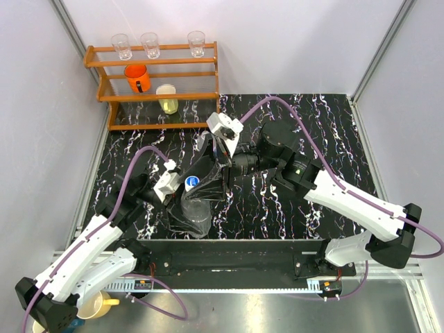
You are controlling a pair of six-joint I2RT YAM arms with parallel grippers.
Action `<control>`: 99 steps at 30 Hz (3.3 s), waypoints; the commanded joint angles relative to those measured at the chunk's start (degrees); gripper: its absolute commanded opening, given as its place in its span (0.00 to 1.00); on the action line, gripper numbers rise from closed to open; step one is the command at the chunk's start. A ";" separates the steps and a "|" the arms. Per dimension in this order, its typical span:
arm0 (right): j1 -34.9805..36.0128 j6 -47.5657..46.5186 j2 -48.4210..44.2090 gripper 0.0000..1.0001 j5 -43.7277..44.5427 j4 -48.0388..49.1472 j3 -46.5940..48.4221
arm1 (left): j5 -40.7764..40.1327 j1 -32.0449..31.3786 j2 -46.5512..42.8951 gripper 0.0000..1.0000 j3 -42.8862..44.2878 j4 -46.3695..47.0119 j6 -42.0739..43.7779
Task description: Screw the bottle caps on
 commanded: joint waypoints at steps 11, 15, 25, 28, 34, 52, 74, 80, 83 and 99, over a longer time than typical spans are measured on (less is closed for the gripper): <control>-0.38 0.87 -3.05 0.37 0.66 2.92 -1.30 | -3.03 0.70 -0.89 0.27 1.84 5.29 -1.01; -0.46 1.23 -2.96 0.31 0.40 3.45 -1.48 | -3.47 0.70 -1.06 0.27 1.57 5.20 -0.92; -0.73 -2.46 -2.61 0.00 12.95 -8.49 0.09 | -19.18 0.61 -2.47 0.25 1.04 0.90 5.40; -0.64 -3.96 -1.91 0.00 22.50 -14.03 0.98 | -28.76 0.61 -2.64 0.25 0.96 -1.39 9.97; 2.43 -6.51 0.02 0.00 40.78 -20.02 3.09 | -44.50 0.70 -2.82 0.24 0.08 -2.01 12.44; 5.43 -7.83 -2.09 0.57 44.96 -17.82 -1.30 | -42.40 0.70 -3.44 0.29 0.08 -0.43 9.63; 6.13 -16.79 -4.02 0.06 48.47 -18.77 -1.39 | -43.90 0.70 -4.32 0.99 8.84 -17.88 17.17; 6.13 -17.32 -5.68 0.05 51.20 -20.20 -4.71 | -49.87 0.70 -3.34 0.99 19.66 -33.20 20.70; 6.04 -17.32 -5.51 0.06 52.43 -16.08 -8.05 | -52.07 0.61 -4.05 0.99 24.48 -35.84 18.86; 3.76 -14.25 24.26 0.11 49.61 16.45 -1.76 | -73.79 0.70 6.59 0.99 58.17 -45.59 6.02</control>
